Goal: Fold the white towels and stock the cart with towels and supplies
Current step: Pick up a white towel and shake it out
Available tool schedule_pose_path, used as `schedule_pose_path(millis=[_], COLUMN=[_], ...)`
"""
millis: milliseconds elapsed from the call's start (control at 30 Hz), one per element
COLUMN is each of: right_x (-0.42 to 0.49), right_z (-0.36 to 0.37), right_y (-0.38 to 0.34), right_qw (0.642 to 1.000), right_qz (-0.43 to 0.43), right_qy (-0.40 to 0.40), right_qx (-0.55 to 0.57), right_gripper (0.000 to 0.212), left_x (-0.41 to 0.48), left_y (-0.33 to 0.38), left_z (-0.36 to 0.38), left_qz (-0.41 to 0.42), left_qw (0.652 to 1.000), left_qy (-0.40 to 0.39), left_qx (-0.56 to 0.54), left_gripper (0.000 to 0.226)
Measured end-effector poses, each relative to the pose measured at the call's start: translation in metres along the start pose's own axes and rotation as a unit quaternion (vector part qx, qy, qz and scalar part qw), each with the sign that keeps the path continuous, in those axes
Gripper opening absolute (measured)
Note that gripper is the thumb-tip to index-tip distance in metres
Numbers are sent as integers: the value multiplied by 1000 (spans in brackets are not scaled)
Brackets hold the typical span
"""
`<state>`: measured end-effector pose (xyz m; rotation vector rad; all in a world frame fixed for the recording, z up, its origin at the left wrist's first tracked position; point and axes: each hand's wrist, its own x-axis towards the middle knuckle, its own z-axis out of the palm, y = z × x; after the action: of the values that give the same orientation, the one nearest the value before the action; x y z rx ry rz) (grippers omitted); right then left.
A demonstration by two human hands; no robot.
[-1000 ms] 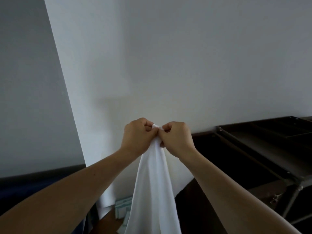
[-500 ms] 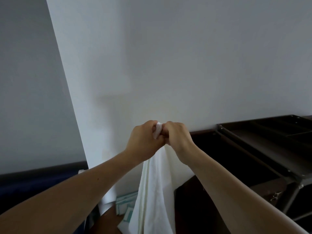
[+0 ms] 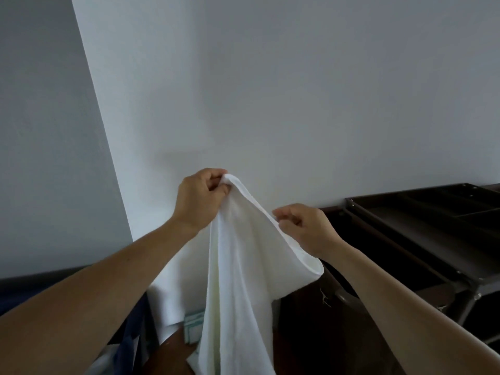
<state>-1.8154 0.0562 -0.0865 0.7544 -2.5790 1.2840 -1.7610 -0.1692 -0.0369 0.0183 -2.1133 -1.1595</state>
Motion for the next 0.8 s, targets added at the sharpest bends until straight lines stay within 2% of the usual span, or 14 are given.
schedule_pose_path(millis=[33, 100, 267, 367, 433, 467, 567, 633, 733, 800], right_x=[-3, -12, -38, -50, -56, -58, -61, -61, -61, -58], right_z=[1, 4, 9, 14, 19, 23, 35, 40, 42, 48], right_y=[14, 36, 62, 68, 69, 70, 77, 79, 76, 68], right_qw=[999, 995, 984, 976, 980, 981, 965, 959, 931, 906], right_qz=[-7, -16, -25, -45, -77, -107, -209, -197, -107, -90], right_qy=[7, -26, -128, -154, -123, -93, -16, -61, -194, -227], right_qx=[-45, -94, -118, -144, -139, -135, -154, -195, -289, -346], right_gripper=[24, 24, 31, 54, 72, 71, 47, 46, 72, 80], left_x=[4, 13, 26, 27, 27, 27, 30, 33, 39, 42], left_y=[2, 6, 6, 5, 5, 5, 6, 7, 8, 8], left_z=[-1, -3, -6, -8, -9, -10, -15, -19, -25, -29], left_qz=[-5, -11, -23, -35, -39, -40, -41, -40, -36, -34], left_qw=[1000, 999, 996, 994, 993, 993, 992, 991, 990, 989], left_qy=[12, 28, 56, 62, 68, 71, 77, 81, 87, 90], left_qx=[-10, -24, -60, -79, -84, -85, -93, -96, -106, -113], left_gripper=[23, 26, 25, 23, 24, 24, 23, 23, 24, 24])
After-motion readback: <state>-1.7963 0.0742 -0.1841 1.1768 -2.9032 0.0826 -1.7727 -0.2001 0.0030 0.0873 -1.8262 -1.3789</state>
